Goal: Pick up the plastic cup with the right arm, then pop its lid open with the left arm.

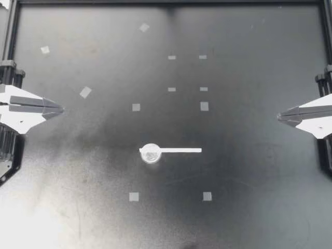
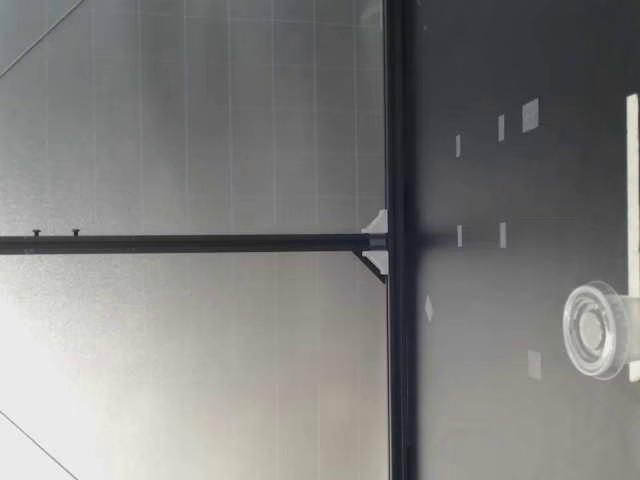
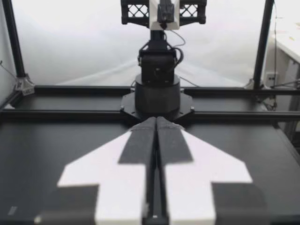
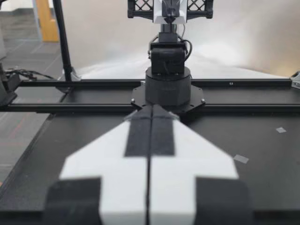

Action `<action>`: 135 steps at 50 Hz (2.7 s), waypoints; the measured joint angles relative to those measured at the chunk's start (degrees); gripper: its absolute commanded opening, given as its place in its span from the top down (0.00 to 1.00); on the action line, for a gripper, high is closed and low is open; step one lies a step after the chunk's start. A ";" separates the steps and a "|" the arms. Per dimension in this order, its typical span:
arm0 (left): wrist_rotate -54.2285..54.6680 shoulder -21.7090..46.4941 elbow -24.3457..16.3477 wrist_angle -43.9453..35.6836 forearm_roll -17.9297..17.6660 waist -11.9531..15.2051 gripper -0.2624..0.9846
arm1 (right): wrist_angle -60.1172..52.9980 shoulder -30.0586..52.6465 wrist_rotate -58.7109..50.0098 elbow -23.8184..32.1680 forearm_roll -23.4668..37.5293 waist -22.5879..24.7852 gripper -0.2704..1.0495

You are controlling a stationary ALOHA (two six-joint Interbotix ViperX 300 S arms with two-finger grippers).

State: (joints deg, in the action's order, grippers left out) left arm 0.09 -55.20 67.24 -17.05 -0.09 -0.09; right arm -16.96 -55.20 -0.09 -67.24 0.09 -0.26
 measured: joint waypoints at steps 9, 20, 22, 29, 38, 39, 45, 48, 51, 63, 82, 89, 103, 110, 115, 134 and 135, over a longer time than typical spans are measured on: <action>-1.41 -2.99 5.36 -4.22 0.00 -0.53 0.81 | 0.18 -1.58 -0.26 -3.16 0.00 -0.09 0.84; -0.26 -5.19 7.29 -6.15 -0.09 -0.62 0.81 | 0.09 -5.71 -1.76 -4.31 0.00 0.00 0.84; -0.26 -5.10 7.29 -6.15 -0.09 -0.62 0.81 | 0.00 -6.15 -2.11 -4.75 0.09 0.00 0.84; -0.18 -3.78 7.29 -6.24 0.00 -0.62 0.81 | -0.62 -6.33 -2.37 -5.71 0.00 0.00 0.84; -0.26 -1.32 6.86 -6.68 0.00 -0.62 0.81 | -3.60 -4.31 -2.37 -5.71 0.09 0.00 0.84; -0.26 -1.05 6.77 -6.68 -0.09 -0.62 0.81 | -3.96 -3.96 -2.37 -5.71 0.00 0.00 0.84; -0.26 0.44 5.54 -6.68 -0.09 -0.62 0.81 | -4.92 -1.58 -2.55 -5.71 0.09 0.00 0.84; 0.09 1.49 4.75 -6.68 0.00 -0.62 0.81 | -5.01 -0.18 -3.08 -5.36 0.09 0.00 0.84; 0.35 2.81 4.04 -6.68 -0.09 -0.62 0.81 | -5.01 1.41 -3.87 -4.83 0.09 0.00 0.83; 3.08 9.58 1.41 -5.98 -0.09 -0.62 0.81 | -5.36 9.23 -6.68 -3.34 0.00 0.00 0.78; 3.69 22.68 -1.32 -5.98 0.00 -0.70 0.80 | -8.79 22.68 -10.46 -1.67 0.00 0.00 0.56; 3.96 26.98 -2.37 -5.98 0.00 -0.70 0.77 | -11.78 30.23 -10.55 0.26 0.00 0.00 0.48; 4.31 31.73 -3.25 -6.06 0.00 -0.70 0.64 | -15.47 49.31 -10.63 8.53 0.70 0.00 0.34; 5.63 34.89 -2.46 -6.77 -0.09 -0.70 0.59 | -16.52 57.74 -10.63 12.66 0.79 0.00 0.33; 5.98 37.62 -2.29 -8.35 -0.09 -0.70 0.56 | -16.61 61.87 -10.63 14.94 0.79 0.00 0.33; 5.63 48.16 -6.06 -9.84 -0.09 -0.70 0.44 | -16.88 66.88 -10.90 17.75 0.79 0.00 0.32; 5.63 48.69 -6.33 -9.93 -0.09 -0.70 0.44 | -16.88 67.06 -10.90 17.84 0.79 0.00 0.32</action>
State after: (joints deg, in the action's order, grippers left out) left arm 5.71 -6.50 60.91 -26.98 -0.18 -0.79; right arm -33.84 11.87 -10.99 -49.39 0.88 -0.26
